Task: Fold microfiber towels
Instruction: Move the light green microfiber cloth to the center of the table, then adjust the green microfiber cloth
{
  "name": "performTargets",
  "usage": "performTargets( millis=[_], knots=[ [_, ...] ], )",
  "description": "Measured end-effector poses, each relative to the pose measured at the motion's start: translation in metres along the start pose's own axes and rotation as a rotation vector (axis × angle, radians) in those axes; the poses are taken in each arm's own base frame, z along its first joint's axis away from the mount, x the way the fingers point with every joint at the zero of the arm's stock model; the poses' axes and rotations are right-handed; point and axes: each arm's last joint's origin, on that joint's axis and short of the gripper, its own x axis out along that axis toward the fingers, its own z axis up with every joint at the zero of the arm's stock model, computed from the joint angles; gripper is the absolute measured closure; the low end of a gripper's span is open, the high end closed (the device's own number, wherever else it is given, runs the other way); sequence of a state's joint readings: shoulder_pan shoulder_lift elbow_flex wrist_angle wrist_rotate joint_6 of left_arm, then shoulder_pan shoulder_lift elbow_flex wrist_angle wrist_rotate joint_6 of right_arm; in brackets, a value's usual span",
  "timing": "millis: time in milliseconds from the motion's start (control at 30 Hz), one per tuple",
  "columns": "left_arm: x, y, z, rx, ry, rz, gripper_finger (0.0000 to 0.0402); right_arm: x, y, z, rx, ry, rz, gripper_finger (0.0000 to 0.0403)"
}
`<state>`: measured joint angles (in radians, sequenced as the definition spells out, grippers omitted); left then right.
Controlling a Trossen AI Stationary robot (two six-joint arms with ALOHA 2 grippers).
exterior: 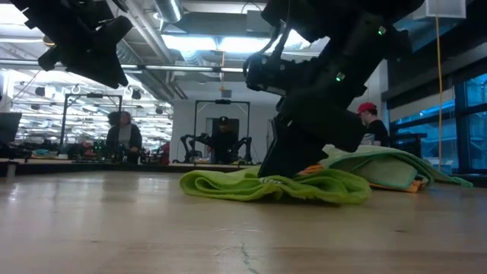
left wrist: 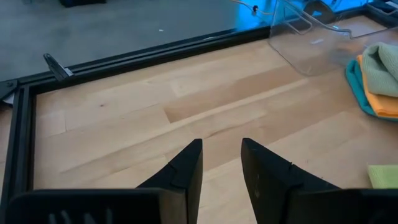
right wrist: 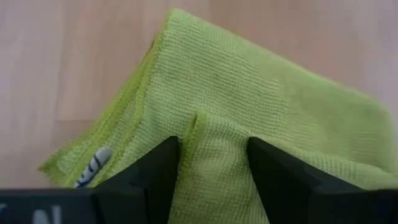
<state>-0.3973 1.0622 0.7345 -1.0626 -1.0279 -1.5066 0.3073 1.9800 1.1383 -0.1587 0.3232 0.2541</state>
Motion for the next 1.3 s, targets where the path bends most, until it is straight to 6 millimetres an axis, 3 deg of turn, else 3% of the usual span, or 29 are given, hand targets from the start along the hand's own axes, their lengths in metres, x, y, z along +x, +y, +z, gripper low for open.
performTargets(
  millis=[200,400,500,667,800,1000,1167,1300],
  knots=[
    [0.0,0.0,0.0,-0.001,0.0,-0.001,0.0298,-0.037,-0.009,0.014,-0.04,-0.034,-0.001,0.0205],
    [0.001,-0.006,0.0,-0.01,0.008,-0.036,0.0298,-0.106,-0.032,0.009,-0.005,0.057,-0.137,0.0205],
    [0.008,-0.034,0.004,0.05,0.047,-0.178,0.0298,-0.142,-0.043,-0.004,0.035,0.115,-0.256,0.0205],
    [0.027,-0.099,0.024,0.255,-0.068,-0.638,0.0298,-0.193,-0.055,-0.023,0.138,0.107,-0.386,0.0205],
    [0.063,-0.121,0.038,0.312,-0.142,-0.718,0.0298,-0.22,-0.061,-0.037,0.213,0.116,-0.426,0.0205],
    [0.143,-0.152,0.051,0.32,0.047,-0.815,0.0298,-0.245,-0.074,-0.054,0.247,0.136,-0.534,0.0205],
    [0.196,-0.183,0.059,0.349,0.069,-0.814,0.0298,-0.251,-0.084,-0.054,0.274,0.069,-0.598,0.0205],
    [0.227,-0.191,0.064,0.344,0.162,-0.73,0.0298,-0.242,-0.095,-0.061,0.271,0.124,-0.643,0.0205]
  ],
)
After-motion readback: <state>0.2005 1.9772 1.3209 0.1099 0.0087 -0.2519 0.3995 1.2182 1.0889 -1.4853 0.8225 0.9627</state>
